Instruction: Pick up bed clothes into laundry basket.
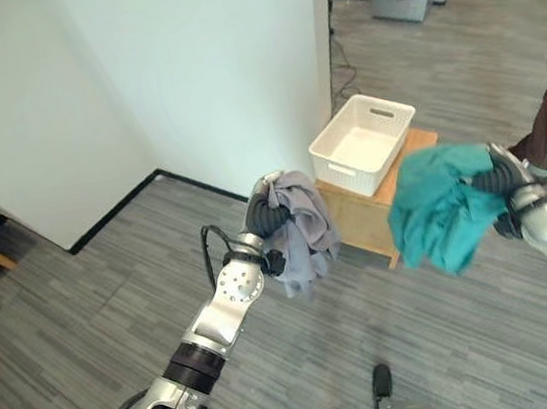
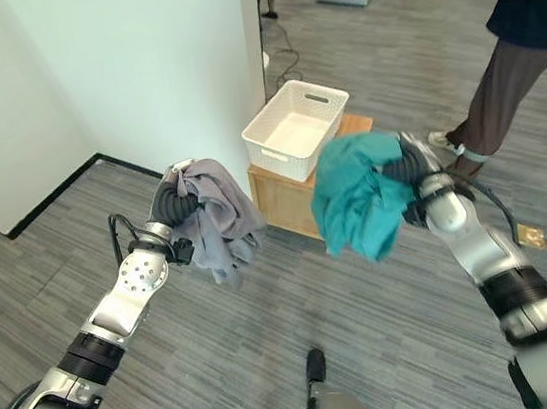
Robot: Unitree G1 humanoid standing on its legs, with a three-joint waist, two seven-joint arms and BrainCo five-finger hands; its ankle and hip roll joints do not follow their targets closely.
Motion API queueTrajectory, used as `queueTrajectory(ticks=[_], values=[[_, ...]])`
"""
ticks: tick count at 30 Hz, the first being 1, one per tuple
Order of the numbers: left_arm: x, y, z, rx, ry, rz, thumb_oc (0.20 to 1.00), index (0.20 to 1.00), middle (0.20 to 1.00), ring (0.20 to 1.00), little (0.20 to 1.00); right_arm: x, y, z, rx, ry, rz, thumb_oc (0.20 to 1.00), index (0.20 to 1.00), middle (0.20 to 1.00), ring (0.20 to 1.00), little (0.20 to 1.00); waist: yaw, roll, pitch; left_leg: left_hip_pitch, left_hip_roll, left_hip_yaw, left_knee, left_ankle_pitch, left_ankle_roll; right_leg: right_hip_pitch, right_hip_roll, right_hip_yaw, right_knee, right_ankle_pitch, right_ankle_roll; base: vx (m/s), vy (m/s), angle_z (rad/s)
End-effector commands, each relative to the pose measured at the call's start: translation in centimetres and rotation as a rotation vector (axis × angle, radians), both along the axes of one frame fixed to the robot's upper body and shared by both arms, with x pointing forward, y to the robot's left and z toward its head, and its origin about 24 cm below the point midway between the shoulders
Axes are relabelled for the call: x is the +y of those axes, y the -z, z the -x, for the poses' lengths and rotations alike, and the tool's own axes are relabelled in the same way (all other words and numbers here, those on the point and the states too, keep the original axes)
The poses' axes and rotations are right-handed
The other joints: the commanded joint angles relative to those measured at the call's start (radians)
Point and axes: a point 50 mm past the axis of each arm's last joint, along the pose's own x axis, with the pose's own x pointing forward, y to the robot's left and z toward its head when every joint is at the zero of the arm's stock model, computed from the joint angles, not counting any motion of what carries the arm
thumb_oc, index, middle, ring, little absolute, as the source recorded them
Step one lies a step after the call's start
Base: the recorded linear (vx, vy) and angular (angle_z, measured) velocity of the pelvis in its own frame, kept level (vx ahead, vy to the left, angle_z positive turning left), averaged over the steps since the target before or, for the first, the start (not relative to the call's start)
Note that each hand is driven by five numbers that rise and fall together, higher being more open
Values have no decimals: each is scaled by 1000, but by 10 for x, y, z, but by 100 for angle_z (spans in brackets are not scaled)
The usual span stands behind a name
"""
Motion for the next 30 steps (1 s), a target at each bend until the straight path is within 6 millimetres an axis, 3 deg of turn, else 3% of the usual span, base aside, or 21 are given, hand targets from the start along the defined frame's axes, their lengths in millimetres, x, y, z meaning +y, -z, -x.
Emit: queueTrajectory(ticks=[1,5,7,9,10,11,13,16,18,19,20,21,22,23,24,27,28,30], values=[[-14,-35,-2,-147,94,40,200,200,200,200,200,-11,-82,-4,-237,38,63,200,200,200,200,200,-1,2,24,-164,129,16,-20,196,-62,148,-43,-79,7,-147,180,76,-122,-12],[-22,-38,-1,-154,127,48,200,200,200,200,200,-27,-95,-6,-219,118,150,200,200,200,200,200,1,-8,22,-167,179,78,-212,161,-54,171,-53,-92,6,-180,186,202,-39,-13],[-23,-36,0,-151,130,51,200,200,200,200,200,-31,-97,-5,-218,136,173,200,200,200,200,200,-2,-1,17,-161,183,74,-289,178,-52,176,-47,-94,6,-187,187,178,-2,32],[-27,-28,4,-128,149,52,200,200,200,200,200,-45,-111,-4,-226,207,247,200,200,200,200,200,4,22,4,-174,175,59,-460,276,-51,205,-24,-94,6,-226,186,253,23,5],[-27,-28,3,-128,148,54,200,200,200,200,200,-45,-111,-4,-226,206,248,200,200,200,200,200,3,23,5,-172,175,59,-463,278,-51,205,-24,-95,6,-226,186,275,34,-19],[-30,-27,5,-129,158,59,200,200,200,200,200,-52,-118,-3,-235,243,259,200,200,200,200,200,3,34,2,-191,173,105,-492,309,-52,223,-14,-99,6,-250,181,209,41,-10],[-32,-26,6,-124,168,63,200,200,200,200,200,-59,-116,-4,-219,283,260,200,200,200,200,200,4,44,-13,-164,178,129,-538,319,-44,237,-6,-100,6,-263,180,275,70,-3],[-35,-23,8,-112,179,71,200,200,200,200,200,-82,-116,0,-194,384,261,200,200,200,200,200,3,40,-27,-140,169,112,-551,324,-39,264,-13,-103,22,-282,181,228,63,3],[-40,-23,8,-105,196,70,200,200,200,200,200,-105,-108,7,-136,484,286,200,200,200,200,200,10,27,-39,-100,163,122,-559,295,-11,260,-15,-112,159,-307,193,228,78,9],[-40,-23,8,-105,197,70,200,200,200,200,200,-105,-108,7,-136,484,286,200,200,200,200,200,12,26,-38,-99,162,123,-558,294,-10,256,-18,-111,170,-314,195,204,71,7],[-41,-21,9,-97,206,74,200,200,200,200,200,-112,-107,11,-122,519,304,200,200,200,200,200,12,20,-34,-77,158,122,-559,279,2,224,-20,-114,256,-297,220,138,36,1],[-42,-20,11,-93,212,72,200,200,200,200,200,-115,-107,12,-110,535,318,200,200,200,200,200,5,22,-20,-55,163,112,-560,274,10,174,-22,-106,353,-243,247,165,60,-5],[-43,-20,11,-97,212,68,200,200,200,200,200,-115,-110,13,-111,538,344,200,200,200,200,200,-13,31,0,-38,175,100,-559,274,17,104,-18,-82,470,-188,275,88,41,-13],[-43,-22,9,-107,205,59,200,200,200,200,200,-114,-114,13,-113,537,357,200,200,200,200,200,-30,43,18,-29,187,87,-562,276,18,40,-2,-50,535,-176,286,46,20,4],[-43,-25,7,-119,200,57,200,200,200,200,200,-114,-118,13,-122,539,366,200,200,200,200,200,-39,46,25,-27,190,73,-564,271,14,8,-1,-32,530,-193,283,77,-56,30],[-45,-24,4,-114,204,49,200,200,200,200,200,-118,-116,15,-93,561,441,200,200,200,200,200,-39,37,34,-21,200,47,-578,251,-8,13,-53,-34,313,-248,243,113,-138,44],[-45,-25,4,-114,204,52,200,200,200,200,200,-117,-117,15,-94,561,445,200,200,200,200,200,-44,42,36,-18,201,43,-578,248,-9,26,-52,-41,300,-246,242,145,-168,14],[-41,-20,6,-104,204,49,200,200,200,200,200,-129,-106,21,-62,596,399,200,200,200,200,200,-37,17,23,-11,200,38,-576,225,-18,70,-85,-63,155,-213,236,154,-173,31]])
